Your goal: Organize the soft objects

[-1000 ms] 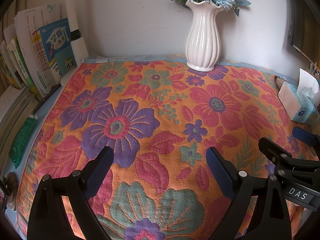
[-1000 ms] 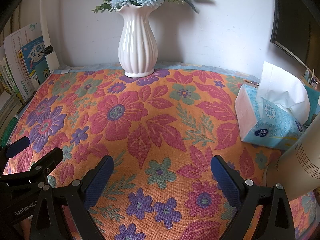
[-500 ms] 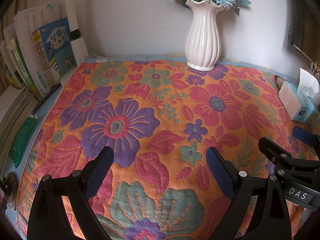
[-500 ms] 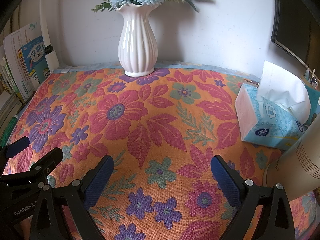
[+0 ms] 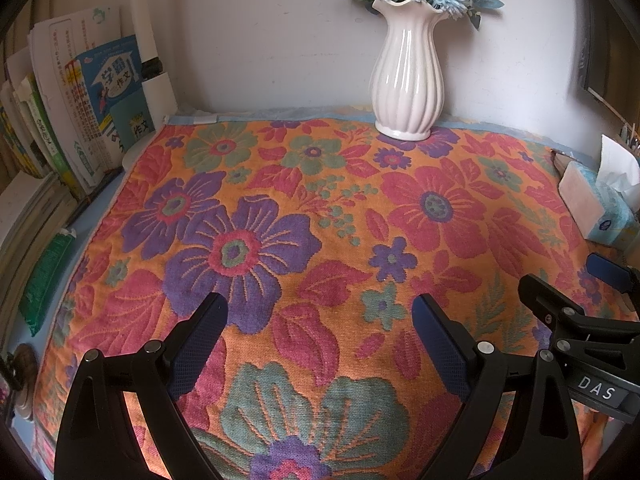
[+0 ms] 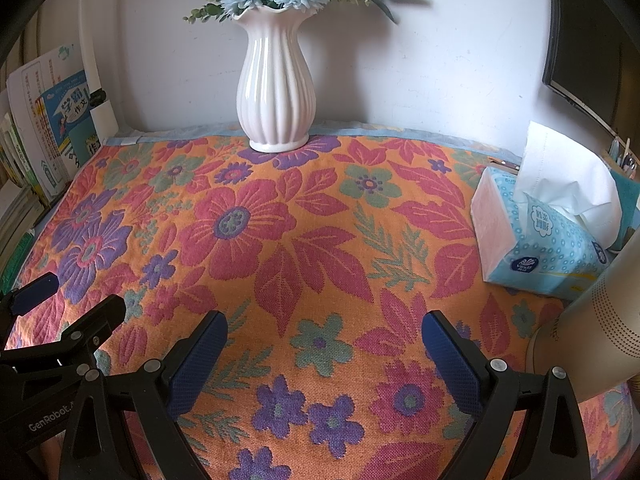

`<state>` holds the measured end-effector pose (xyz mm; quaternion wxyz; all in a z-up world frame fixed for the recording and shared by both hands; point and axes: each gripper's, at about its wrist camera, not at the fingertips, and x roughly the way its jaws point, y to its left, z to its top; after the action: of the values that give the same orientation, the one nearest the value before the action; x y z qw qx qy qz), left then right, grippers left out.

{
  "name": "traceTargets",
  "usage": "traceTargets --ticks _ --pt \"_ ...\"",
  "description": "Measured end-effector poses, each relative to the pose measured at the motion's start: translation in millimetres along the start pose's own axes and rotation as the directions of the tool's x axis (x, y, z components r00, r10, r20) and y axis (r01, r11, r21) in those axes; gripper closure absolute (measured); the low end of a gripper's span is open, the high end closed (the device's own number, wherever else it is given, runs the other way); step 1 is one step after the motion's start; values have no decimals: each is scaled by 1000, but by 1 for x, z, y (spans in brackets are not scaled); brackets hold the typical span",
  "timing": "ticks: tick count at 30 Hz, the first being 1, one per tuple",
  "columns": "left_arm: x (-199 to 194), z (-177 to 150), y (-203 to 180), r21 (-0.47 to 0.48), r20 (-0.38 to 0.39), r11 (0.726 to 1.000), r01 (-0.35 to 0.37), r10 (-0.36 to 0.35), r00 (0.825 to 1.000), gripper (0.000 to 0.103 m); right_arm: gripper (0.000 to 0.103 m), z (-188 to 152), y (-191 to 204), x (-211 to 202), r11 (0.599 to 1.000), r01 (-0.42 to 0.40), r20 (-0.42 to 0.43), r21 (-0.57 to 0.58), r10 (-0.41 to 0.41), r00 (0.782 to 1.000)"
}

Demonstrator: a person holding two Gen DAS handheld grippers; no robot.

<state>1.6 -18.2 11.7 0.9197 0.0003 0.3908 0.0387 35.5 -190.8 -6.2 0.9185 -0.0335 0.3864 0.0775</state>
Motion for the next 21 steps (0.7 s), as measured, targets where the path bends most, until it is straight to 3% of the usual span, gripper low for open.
traceTargets --ticks 21 --pt "0 -3 -1 13 -6 1000 -18 18 1000 10 6 -1 0 0 1000 -1 -2 -5 1 1000"
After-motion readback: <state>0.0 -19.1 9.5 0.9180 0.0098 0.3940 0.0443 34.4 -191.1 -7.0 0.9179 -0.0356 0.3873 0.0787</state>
